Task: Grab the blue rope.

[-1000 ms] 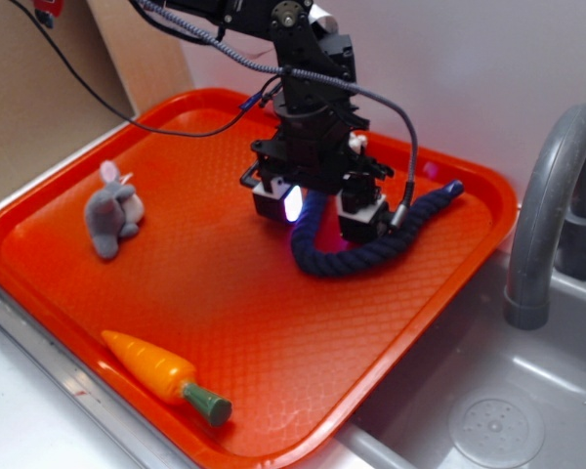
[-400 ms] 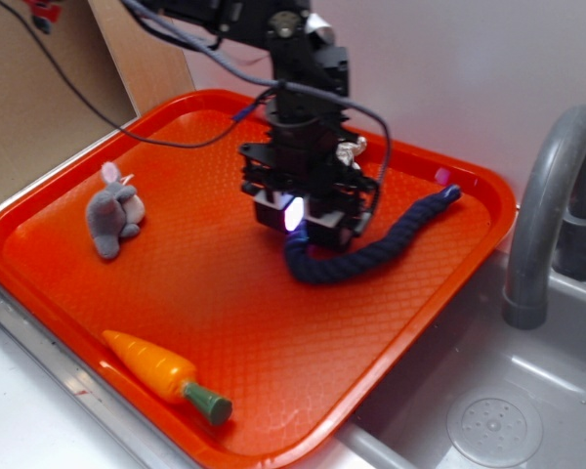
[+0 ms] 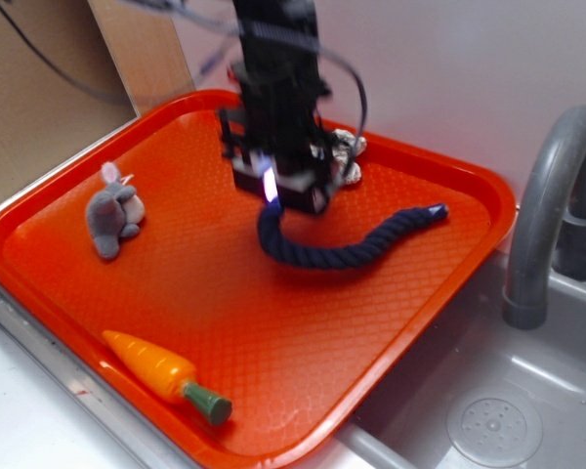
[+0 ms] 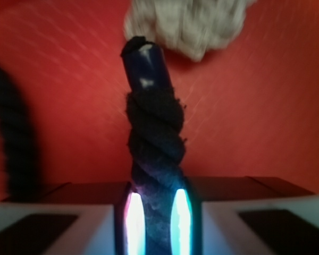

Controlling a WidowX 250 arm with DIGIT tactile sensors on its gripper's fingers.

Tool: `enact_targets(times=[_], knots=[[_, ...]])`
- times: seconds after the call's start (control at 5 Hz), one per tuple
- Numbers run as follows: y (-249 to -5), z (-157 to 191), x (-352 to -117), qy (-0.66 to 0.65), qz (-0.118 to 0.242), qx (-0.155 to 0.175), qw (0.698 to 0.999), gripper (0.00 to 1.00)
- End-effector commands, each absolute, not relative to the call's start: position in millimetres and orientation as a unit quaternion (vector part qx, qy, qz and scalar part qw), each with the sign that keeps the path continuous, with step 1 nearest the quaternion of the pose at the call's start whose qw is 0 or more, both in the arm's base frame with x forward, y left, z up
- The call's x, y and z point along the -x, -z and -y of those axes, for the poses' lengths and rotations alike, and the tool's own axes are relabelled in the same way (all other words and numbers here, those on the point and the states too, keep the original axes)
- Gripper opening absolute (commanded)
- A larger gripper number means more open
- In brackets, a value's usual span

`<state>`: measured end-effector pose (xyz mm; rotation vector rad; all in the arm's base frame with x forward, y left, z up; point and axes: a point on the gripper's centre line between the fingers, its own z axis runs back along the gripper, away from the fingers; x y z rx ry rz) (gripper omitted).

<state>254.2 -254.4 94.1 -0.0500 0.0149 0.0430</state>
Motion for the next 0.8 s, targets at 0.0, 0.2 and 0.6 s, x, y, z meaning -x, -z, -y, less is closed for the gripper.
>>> enact_targets(times=[0.0,0.2,0.6], knots=[[-227,204,-232,0.031,0.079,0.136,0.987,0.0],[-270,170,-214,0.016,0.11,0.109,0.988,0.0],[-274,104,-200,-0.091,0.142,0.113,0.979,0.0]])
